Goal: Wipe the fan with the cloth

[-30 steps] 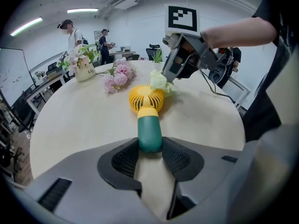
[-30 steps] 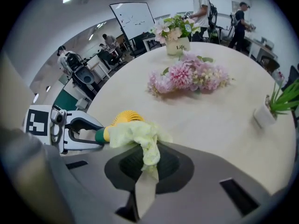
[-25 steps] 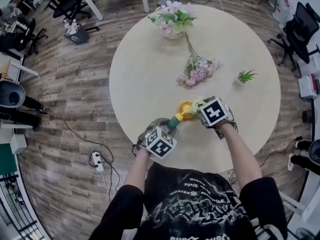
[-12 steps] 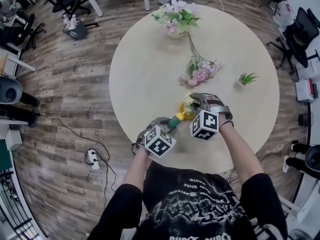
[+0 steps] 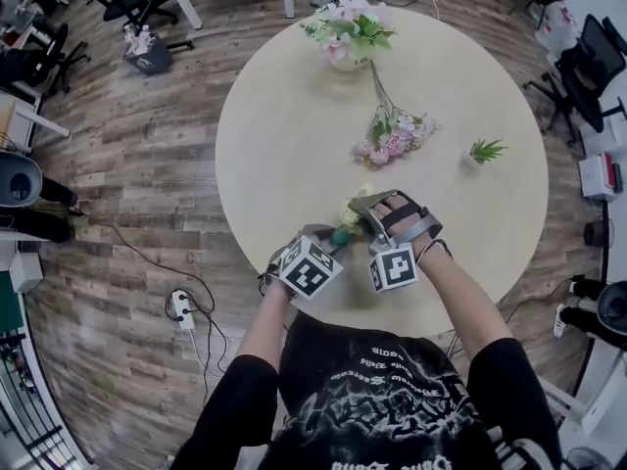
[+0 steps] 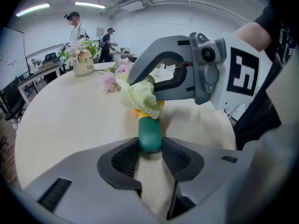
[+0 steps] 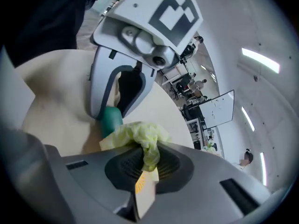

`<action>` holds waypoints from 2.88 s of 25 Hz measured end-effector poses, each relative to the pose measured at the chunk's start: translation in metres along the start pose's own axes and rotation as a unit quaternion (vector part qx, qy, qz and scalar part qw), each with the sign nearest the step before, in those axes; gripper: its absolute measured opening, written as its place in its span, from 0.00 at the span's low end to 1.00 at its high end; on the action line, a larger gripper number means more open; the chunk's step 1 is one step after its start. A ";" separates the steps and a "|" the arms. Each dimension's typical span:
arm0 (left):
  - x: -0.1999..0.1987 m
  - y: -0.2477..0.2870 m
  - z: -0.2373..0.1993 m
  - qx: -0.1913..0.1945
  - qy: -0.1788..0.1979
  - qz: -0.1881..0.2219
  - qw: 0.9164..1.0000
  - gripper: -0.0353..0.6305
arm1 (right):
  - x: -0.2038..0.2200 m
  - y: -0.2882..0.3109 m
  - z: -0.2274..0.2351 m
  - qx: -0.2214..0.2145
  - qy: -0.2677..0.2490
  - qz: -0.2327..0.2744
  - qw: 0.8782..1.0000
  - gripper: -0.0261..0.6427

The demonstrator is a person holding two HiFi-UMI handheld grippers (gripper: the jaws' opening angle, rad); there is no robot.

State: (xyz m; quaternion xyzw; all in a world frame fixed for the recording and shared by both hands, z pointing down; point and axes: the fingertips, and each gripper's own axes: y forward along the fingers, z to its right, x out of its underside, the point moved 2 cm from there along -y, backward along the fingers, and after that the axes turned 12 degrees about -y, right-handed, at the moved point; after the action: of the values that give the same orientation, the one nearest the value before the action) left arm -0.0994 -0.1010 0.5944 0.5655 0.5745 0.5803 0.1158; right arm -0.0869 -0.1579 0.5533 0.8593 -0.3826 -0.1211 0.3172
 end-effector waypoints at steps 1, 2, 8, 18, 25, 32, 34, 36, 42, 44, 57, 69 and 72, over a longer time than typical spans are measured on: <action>0.000 0.000 0.000 0.003 -0.005 -0.004 1.000 0.32 | -0.004 0.000 -0.001 0.001 -0.008 0.005 1.000 0.09; -0.001 0.000 -0.001 0.006 -0.012 -0.008 1.000 0.32 | -0.007 0.001 -0.002 -0.001 -0.012 0.010 1.000 0.09; -0.006 0.000 -0.003 0.016 -0.045 -0.021 0.999 0.32 | -0.041 0.000 -0.014 -0.020 0.004 0.054 0.998 0.09; -0.004 -0.002 -0.003 0.019 -0.056 -0.002 0.998 0.32 | -0.052 -0.020 -0.005 -0.072 0.204 0.116 0.969 0.09; -0.003 -0.002 -0.001 0.018 -0.067 0.010 0.998 0.32 | -0.016 -0.044 0.041 0.003 0.383 0.104 0.918 0.09; -0.004 -0.010 0.011 0.049 -0.139 0.053 0.988 0.44 | 0.018 -0.070 0.050 0.052 0.464 0.071 0.881 0.10; -0.003 -0.011 0.014 0.048 -0.141 0.061 0.987 0.44 | 0.027 -0.078 0.048 0.066 0.484 0.063 0.870 0.10; -0.002 -0.013 0.017 0.052 -0.144 0.068 0.986 0.48 | 0.036 -0.086 0.045 0.079 0.504 0.054 0.858 0.10; -0.013 -0.030 0.018 0.027 -0.176 0.130 0.975 0.55 | 0.058 -0.116 0.034 0.125 0.570 0.032 0.812 0.10; -0.018 -0.039 0.018 0.009 -0.174 0.156 0.972 0.55 | 0.067 -0.128 0.030 0.145 0.590 0.026 0.794 0.10; -0.050 -0.110 0.039 -0.070 -0.172 0.318 0.930 0.55 | 0.112 -0.212 -0.041 0.237 0.686 -0.048 0.686 0.10; -0.065 -0.115 0.060 -0.091 -0.113 0.336 0.931 0.48 | 0.119 -0.234 -0.066 0.244 0.698 -0.082 0.668 0.10; -0.068 -0.116 0.065 -0.099 -0.097 0.340 0.930 0.32 | 0.113 -0.228 -0.062 0.239 0.696 -0.076 0.673 0.10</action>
State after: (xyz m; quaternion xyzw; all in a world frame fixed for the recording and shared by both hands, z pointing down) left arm -0.0852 -0.0834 0.4470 0.7665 0.2734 0.5808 0.0223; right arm 0.1502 -0.0970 0.4592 0.7675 -0.0005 0.5835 0.2656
